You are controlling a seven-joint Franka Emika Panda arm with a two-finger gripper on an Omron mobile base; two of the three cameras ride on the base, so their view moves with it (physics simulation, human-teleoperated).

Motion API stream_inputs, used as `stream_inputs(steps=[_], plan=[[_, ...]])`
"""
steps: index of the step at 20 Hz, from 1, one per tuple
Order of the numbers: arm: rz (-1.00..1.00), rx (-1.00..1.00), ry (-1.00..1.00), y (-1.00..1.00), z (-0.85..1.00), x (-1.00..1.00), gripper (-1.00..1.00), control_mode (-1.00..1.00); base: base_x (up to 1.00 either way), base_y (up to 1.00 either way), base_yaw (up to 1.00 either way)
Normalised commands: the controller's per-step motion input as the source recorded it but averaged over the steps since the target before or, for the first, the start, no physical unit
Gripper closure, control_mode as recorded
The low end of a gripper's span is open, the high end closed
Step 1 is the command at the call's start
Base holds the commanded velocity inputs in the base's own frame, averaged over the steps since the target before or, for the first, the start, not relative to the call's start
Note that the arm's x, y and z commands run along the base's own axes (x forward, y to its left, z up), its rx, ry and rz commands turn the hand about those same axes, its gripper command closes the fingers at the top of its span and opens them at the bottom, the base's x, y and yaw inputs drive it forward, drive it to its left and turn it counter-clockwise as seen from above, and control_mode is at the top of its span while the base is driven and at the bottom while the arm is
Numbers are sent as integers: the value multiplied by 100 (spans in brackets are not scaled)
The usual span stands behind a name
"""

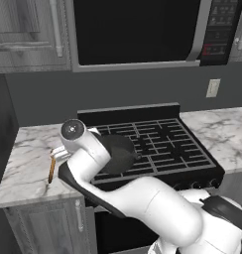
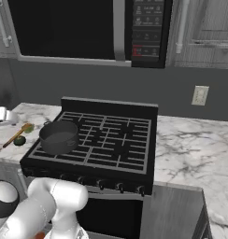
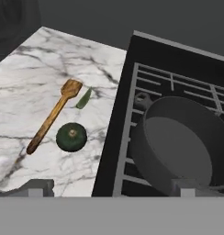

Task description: Put the squash and lemon wedge in the pot. Retrieve the spatula and lightly stir the vegetables in the pot.

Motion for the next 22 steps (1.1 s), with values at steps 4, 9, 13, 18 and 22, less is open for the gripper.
stream_inputs(steps=[4,9,13,18,22], plan=[[19,0,1,27,-42,45,-100,-100,0,0,0],[28,0,18,14,-35,39,-100,-100,0,0,0],[37,0,24,23,-34,28,-100,-100,0,0,0],[34,0,13,23,-32,23,-100,-100,0,0,0],[25,-6,0,11,-28,2,-100,-100,0,0,0]])
